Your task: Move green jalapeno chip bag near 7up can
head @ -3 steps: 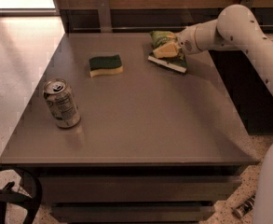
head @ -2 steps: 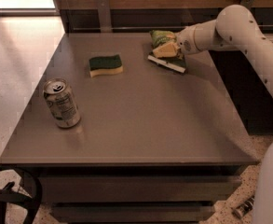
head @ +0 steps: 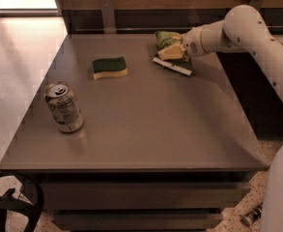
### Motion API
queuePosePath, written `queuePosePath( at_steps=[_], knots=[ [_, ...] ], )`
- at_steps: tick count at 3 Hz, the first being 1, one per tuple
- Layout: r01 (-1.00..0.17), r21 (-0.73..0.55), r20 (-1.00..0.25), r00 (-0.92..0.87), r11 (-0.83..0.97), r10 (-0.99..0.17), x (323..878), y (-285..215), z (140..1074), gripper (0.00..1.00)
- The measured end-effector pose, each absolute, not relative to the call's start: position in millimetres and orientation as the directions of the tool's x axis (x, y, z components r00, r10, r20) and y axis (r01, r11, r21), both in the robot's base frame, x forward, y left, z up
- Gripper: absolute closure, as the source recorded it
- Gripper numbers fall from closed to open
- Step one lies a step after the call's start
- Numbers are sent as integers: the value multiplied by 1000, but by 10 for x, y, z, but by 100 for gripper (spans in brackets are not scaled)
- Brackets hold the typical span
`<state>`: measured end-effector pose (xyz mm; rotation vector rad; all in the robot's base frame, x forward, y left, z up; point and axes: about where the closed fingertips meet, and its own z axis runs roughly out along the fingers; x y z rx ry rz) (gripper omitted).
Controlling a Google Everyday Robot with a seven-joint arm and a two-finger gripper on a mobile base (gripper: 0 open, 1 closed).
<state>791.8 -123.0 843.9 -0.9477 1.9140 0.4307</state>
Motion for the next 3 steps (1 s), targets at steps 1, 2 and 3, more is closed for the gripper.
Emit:
queuePosePath(
  at_steps=[1, 2, 3],
  knots=[
    [-763, -84, -856, -274, 641, -438, 7918, -1231, 8442, 100],
    [-763, -84, -856, -274, 641, -438, 7917, -1231, 8446, 100],
    [-763, -84, -856, -274, 641, -438, 7917, -1231, 8447, 100]
  ],
)
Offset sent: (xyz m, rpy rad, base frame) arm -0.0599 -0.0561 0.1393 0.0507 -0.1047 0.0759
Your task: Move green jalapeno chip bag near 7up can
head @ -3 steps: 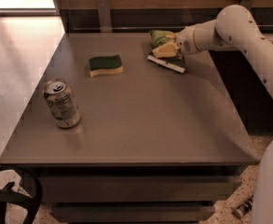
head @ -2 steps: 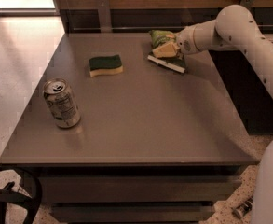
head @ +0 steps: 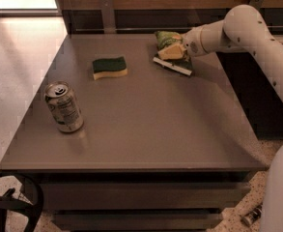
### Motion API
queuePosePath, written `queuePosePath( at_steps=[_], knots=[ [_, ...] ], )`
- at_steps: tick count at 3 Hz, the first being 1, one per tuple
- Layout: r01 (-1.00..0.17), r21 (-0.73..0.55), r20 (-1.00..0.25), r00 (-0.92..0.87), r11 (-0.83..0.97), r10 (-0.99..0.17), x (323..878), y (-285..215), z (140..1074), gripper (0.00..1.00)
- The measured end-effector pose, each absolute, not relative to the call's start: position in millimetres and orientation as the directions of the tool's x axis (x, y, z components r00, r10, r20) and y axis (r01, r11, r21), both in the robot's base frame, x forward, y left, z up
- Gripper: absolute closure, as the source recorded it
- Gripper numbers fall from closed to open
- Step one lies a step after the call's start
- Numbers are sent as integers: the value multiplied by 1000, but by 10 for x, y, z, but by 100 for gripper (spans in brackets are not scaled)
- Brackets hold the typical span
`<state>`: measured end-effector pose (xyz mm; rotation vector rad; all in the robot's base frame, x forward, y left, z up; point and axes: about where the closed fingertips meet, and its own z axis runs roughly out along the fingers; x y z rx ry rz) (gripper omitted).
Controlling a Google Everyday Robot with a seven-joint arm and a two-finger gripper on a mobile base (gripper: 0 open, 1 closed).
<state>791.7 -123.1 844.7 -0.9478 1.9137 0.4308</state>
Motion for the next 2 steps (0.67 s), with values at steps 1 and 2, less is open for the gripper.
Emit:
queuePosePath(
  at_steps=[1, 2],
  knots=[
    [-762, -125, -872, -221, 636, -437, 7696, -1449, 9033, 100],
    [-751, -177, -881, -167, 637, -442, 7473, -1704, 9726, 100]
  ],
)
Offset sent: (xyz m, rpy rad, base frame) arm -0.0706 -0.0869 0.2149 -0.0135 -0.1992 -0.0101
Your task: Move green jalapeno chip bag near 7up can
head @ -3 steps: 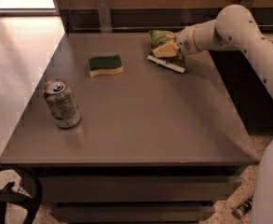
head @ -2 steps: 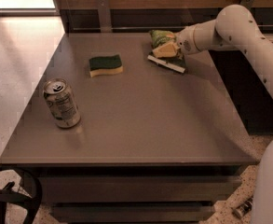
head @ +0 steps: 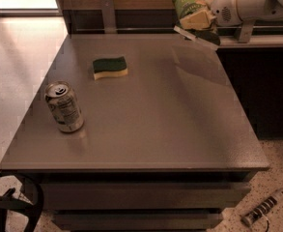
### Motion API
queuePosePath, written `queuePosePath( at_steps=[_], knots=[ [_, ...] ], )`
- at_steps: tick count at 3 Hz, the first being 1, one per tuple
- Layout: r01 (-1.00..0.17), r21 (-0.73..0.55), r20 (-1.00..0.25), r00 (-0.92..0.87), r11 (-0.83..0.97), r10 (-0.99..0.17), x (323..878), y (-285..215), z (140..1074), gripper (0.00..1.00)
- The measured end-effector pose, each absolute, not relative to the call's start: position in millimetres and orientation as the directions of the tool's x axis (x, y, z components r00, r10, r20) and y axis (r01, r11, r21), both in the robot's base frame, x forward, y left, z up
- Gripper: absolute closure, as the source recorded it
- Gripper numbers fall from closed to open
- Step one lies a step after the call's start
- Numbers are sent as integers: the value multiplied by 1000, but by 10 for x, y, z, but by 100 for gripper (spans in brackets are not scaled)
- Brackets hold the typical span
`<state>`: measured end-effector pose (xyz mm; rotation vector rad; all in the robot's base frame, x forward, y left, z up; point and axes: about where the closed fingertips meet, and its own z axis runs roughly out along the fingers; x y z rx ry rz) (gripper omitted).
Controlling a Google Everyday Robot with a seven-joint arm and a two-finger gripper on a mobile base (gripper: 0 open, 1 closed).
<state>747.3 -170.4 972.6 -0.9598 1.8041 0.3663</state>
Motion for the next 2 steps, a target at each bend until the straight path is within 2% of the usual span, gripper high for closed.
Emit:
queuePosePath(
  at_steps=[2],
  knots=[
    [-781, -174, -895, -129, 600, -427, 7021, -1874, 10338, 100]
  ],
)
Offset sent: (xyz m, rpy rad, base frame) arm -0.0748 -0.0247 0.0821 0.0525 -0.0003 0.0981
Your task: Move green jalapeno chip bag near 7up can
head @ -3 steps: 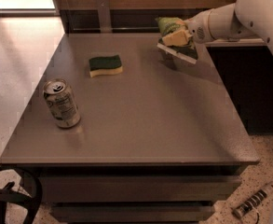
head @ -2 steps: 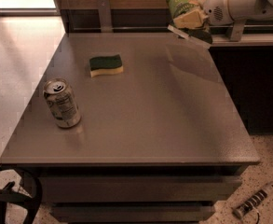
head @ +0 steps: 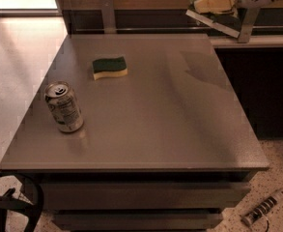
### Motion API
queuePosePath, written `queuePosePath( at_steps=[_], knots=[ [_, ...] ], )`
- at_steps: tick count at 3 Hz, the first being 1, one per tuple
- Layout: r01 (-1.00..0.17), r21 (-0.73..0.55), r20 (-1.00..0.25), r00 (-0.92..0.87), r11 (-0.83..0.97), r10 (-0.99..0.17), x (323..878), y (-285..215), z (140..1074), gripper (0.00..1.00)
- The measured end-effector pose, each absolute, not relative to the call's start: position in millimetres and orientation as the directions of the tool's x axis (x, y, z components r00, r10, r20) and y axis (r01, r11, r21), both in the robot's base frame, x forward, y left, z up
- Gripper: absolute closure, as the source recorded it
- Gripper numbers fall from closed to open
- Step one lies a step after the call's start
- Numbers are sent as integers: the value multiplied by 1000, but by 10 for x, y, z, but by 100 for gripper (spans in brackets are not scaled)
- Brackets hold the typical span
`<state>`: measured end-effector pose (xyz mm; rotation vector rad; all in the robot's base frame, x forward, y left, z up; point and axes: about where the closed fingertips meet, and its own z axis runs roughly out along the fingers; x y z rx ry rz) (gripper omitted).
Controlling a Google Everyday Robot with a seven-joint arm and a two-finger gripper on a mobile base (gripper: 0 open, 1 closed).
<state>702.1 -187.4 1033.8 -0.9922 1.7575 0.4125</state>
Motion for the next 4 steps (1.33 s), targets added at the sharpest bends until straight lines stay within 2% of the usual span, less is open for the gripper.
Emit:
queuePosePath(
  at_steps=[2, 3, 4],
  knots=[
    [-839, -145, -883, -130, 524, -452, 6276, -1636, 10383, 100],
    [-891, -129, -872, -108, 436, -477, 6021, -1456, 10244, 100],
    [-958, -93, -877, -50, 271, -477, 5802, -1162, 10033, 100]
  ],
)
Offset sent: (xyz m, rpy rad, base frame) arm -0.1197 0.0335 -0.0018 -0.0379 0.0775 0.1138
